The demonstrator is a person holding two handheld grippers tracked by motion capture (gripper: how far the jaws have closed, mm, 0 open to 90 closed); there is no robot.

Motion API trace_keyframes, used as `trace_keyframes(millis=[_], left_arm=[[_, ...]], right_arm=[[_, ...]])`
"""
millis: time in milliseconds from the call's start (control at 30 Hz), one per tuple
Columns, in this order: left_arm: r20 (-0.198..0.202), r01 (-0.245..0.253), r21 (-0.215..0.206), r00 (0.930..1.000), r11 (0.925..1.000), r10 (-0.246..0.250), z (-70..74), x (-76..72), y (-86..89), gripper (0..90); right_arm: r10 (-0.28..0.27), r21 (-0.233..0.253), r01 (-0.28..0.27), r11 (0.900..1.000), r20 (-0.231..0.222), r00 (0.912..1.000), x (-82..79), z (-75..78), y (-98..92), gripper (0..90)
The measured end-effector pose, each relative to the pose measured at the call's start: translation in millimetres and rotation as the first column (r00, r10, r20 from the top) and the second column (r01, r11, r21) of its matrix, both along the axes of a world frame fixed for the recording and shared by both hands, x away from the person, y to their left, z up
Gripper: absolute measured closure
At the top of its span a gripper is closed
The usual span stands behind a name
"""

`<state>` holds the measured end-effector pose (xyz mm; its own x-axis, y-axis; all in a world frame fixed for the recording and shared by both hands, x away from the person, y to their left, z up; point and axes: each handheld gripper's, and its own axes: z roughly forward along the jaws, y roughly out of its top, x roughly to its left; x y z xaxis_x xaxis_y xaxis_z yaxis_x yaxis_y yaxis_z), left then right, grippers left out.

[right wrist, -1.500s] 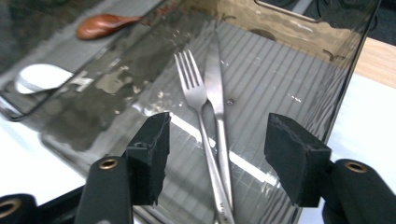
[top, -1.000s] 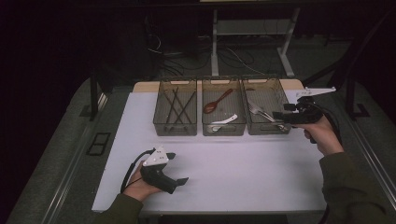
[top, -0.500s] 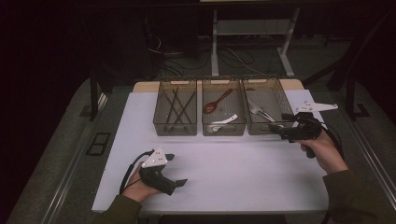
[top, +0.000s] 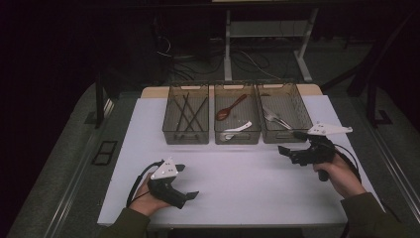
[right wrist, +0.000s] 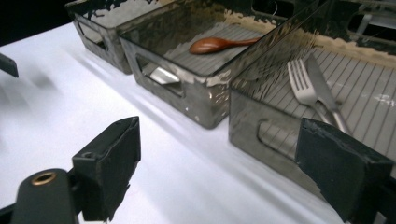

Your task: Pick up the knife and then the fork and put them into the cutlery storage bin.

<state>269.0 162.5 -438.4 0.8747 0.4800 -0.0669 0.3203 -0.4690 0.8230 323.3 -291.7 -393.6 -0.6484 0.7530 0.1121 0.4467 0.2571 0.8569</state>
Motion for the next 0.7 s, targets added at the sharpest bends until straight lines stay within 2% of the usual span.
trace_keyframes(millis=[400, 600, 700], left_arm=[[0.005, -0.008, -0.008, 1.0000, 0.9999, 0.008, 0.7, -2.3, 1.4, 0.0], [0.009, -0.012, -0.013, 0.9999, 0.9998, 0.012, 1.5, -3.2, 1.7, 0.0], [0.010, -0.013, -0.014, 0.9999, 0.9998, 0.013, 1.9, -3.5, 1.9, 0.0]], right_arm=[[0.029, 0.023, -0.029, 0.999, -0.017, 0.9994, -27.3, -20.3, 4.5, 13.9], [0.057, 0.001, -0.057, 0.998, -0.009, 0.9983, -40.7, -28.6, 6.9, 13.9], [0.060, 0.005, -0.060, 0.998, -0.009, 0.9982, -47.6, -31.5, 6.5, 13.9]])
